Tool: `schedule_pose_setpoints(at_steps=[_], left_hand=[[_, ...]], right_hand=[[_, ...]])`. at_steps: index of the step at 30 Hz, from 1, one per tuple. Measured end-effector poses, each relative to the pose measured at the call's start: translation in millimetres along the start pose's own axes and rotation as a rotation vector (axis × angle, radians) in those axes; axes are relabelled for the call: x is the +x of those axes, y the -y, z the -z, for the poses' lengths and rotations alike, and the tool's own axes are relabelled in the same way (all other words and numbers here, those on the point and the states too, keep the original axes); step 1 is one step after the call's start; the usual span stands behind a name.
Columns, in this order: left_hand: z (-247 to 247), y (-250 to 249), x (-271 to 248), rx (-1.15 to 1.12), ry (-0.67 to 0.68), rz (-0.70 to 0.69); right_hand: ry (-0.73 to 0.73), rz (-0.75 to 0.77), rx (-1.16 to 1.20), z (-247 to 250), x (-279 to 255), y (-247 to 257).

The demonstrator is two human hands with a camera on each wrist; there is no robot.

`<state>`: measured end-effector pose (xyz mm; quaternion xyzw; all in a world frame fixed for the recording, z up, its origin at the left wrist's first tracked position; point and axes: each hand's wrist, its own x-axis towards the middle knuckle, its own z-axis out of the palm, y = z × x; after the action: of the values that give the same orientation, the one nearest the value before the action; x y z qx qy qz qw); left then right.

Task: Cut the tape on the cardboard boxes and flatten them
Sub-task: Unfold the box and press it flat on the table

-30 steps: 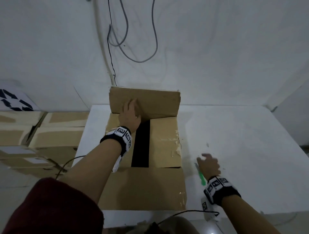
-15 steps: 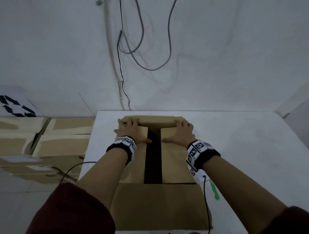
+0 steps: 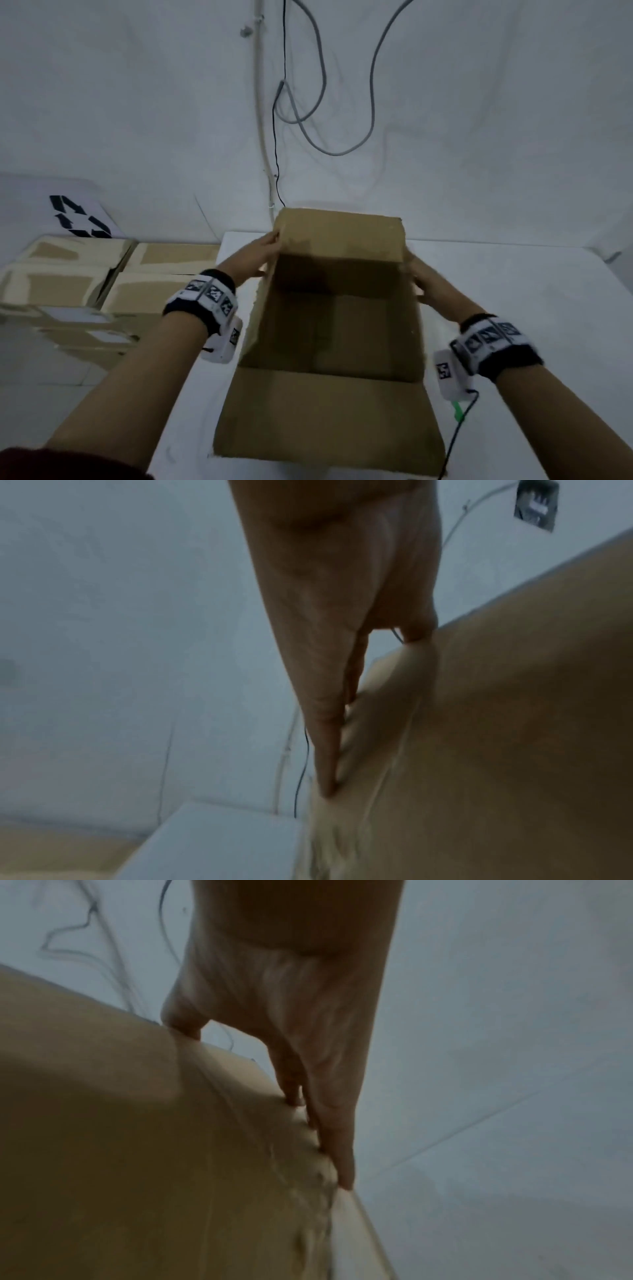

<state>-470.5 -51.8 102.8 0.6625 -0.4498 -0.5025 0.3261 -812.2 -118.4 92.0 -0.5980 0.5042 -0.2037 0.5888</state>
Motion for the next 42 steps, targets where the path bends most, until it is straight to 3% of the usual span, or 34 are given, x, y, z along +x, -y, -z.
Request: schedule_pose_setpoints(at_steps=[2, 4, 8, 11, 12, 14, 17, 20, 22, 26, 29, 31, 35, 39, 42], left_hand=[[25, -3, -23, -0.005, -0.054, -0.017], [48, 9, -38, 0.149, -0.164, -0.034], [70, 63, -46, 0.644, -0.292, 0.09], [41, 95, -51, 0.976, -0.31, 0.141], [25, 100, -55, 0.989, -0.296, 0.133], [-8, 105, -63, 0.852, -0.261, 0.129], [-40, 122, -58, 0.506, -0.2, 0.156], [-47, 138, -54, 0.165, -0.104, 0.08], [-45, 138, -54, -0.024, -0.056, 0.118], [-46, 131, -55, -0.083, -0.083, 0.156], [-44, 141, -51, -0.071, -0.116, 0.156], [-39, 157, -42, -0.074, -0.109, 0.143], [-45, 135, -55, -0.066, -0.107, 0.104], [-37, 117, -73, -0.293, -0.026, 0.114], [-21, 115, -80, -0.386, -0.305, 0.17]], right_hand=[[-0.056, 0.001, 0.123, 32, -22, -6], [-0.152, 0.0, 0.119, 60, -41, -22], [-0.348, -0.018, -0.194, 81, -57, -72], [-0.476, 0.048, -0.503, 56, -55, -103], [-0.487, 0.063, -0.56, 41, -54, -111], [-0.48, 0.084, -0.551, 10, -53, -116], [-0.348, 0.027, -0.315, -32, -54, -121], [-0.278, 0.031, -0.094, -49, -59, -118], [-0.242, 0.058, -0.088, -48, -64, -111], [-0.086, 0.183, -0.38, -38, -81, -111], [0.036, 0.347, -0.934, -38, -98, -110], [0.095, 0.404, -1.111, -40, -105, -106], [0.047, 0.307, -1.116, -44, -100, -113], [0.006, 0.416, -1.2, -48, -94, -114], [0.029, 0.481, -1.159, -52, -92, -96]])
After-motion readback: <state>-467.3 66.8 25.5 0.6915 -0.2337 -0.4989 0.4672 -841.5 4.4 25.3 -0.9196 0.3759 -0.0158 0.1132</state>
